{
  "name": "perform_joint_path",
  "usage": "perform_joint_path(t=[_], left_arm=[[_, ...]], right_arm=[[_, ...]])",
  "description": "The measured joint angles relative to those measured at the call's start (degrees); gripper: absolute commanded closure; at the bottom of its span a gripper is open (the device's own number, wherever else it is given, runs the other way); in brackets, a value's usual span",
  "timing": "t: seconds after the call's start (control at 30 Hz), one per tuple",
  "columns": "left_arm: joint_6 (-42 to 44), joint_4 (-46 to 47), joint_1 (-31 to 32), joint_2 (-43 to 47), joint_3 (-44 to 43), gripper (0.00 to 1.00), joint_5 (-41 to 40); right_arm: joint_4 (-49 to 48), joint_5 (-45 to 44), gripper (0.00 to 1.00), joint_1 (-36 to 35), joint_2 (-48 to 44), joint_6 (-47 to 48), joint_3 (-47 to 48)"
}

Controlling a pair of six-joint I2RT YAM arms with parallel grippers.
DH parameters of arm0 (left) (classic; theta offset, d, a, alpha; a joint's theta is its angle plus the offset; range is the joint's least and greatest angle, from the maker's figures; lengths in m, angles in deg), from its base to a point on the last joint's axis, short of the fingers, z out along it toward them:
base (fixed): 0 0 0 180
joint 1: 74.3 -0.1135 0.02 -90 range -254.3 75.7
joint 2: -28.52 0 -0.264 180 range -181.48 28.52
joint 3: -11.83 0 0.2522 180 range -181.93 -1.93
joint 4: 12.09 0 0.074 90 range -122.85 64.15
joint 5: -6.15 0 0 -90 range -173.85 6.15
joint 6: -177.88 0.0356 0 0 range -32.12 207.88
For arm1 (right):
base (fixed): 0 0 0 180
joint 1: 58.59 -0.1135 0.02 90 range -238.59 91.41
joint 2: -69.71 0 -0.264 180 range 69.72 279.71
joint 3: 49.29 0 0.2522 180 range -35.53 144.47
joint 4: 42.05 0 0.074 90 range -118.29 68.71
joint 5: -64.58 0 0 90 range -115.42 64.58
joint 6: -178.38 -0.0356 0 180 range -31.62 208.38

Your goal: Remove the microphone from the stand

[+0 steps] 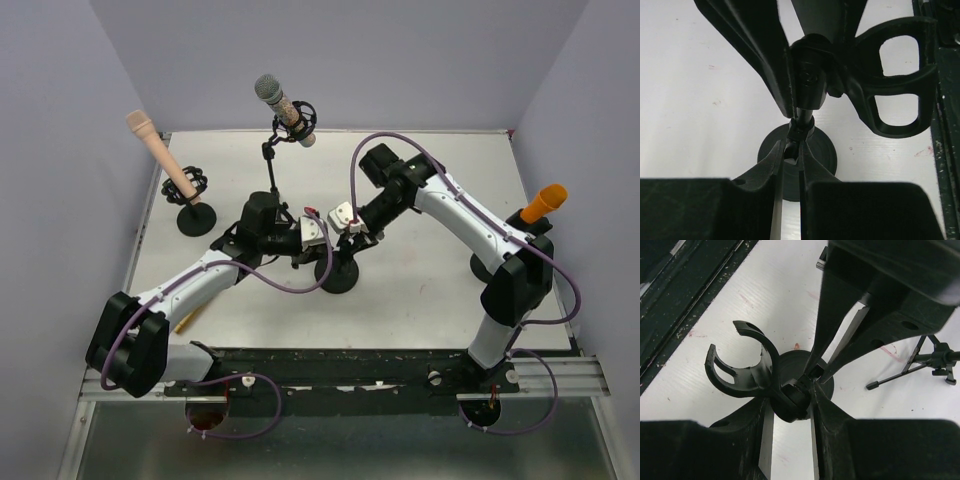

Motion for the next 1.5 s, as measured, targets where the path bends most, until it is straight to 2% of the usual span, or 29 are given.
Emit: perform_joint_path(t=[0.13, 0.27, 0.63, 0.7, 0.87, 1.03, 1.1, 1.23, 1.5], left_arm=[[-5.7, -2.9, -0.5, 0.0, -1.4, 1.0, 0.7], [-15.0, -6.3, -1.3, -1.9, -4.1, 1.0, 2.5], [-36.1, -5.2, -3.3, -6.8, -6.1, 1.0, 6.3], [-38.8, -4.8, -3.6, -7.3, -6.1, 0.79, 6.9], [-42.7, -5.2, -3.7, -7.9, -6.1, 0.39, 6.4], [-42.9, -8.3, -3.1, -7.8, -6.6, 0.27, 5.5], [-42.2, -10.3, -3.1, -7.2, -7.4, 0.27, 5.0], [-39.1, -15.8, -3.1, -4.0, -10.7, 0.26, 3.7], [-30.7, -27.2, -3.7, 5.2, -13.4, 0.25, -2.9]], right_arm=[[0.4, -0.4, 0.91, -0.1, 0.0, 1.3, 0.0], [-0.1, -0.7, 0.91, -0.3, -0.5, 2.0, -1.0], [-0.5, -1.1, 0.91, -0.2, -1.2, 3.5, -3.1], [-0.7, -1.2, 0.91, -0.3, -1.4, 4.2, -3.5], [-0.7, -1.4, 0.91, -0.3, -1.5, 5.2, -3.8], [-0.7, -2.0, 0.89, -0.4, -1.3, 5.2, -3.8], [-0.9, -2.0, 0.88, -0.4, -1.1, 5.0, -3.7], [-1.4, -2.0, 0.78, -0.4, -0.2, 3.6, -3.3], [-2.8, -1.2, 0.35, 0.8, 1.7, 0.4, -3.0]])
